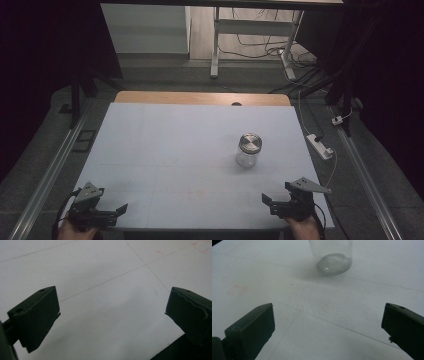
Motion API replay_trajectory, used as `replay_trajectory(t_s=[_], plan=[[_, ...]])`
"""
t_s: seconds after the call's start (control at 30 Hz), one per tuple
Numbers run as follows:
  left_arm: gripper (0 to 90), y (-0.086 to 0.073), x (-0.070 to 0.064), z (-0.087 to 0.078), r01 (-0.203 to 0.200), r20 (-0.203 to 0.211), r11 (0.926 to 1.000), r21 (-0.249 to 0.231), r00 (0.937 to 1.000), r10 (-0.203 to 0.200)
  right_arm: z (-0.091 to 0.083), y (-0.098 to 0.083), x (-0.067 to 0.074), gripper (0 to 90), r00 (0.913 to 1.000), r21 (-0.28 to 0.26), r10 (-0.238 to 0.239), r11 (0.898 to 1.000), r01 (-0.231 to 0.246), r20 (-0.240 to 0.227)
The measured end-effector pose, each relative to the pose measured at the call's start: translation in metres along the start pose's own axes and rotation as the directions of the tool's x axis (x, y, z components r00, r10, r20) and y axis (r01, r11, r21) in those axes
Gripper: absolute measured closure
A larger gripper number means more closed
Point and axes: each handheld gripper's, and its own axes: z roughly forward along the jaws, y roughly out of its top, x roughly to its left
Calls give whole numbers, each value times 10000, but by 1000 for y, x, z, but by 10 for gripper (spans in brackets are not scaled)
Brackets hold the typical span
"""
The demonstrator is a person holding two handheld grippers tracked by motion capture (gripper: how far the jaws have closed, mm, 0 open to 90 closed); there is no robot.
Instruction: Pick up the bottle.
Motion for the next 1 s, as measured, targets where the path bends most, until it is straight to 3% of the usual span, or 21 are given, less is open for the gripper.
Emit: replay_trajectory(t_s=[0.13,0.3,0.93,1.0], plan=[[1,0,-2,1,-273,115,9996,60,9996,272,2,0,3,0,9996,167,-277,9995,278,-11],[2,1,-3,1,-454,270,9989,103,9986,451,2,1,2,0,9996,224,-263,9994,264,-28],[0,1,0,2,-451,814,9989,155,9957,436,4,2,5,0,9979,456,-583,9972,596,-289],[0,1,0,2,-469,829,9988,170,9955,454,5,3,6,0,9954,542,-889,9944,908,-368]])
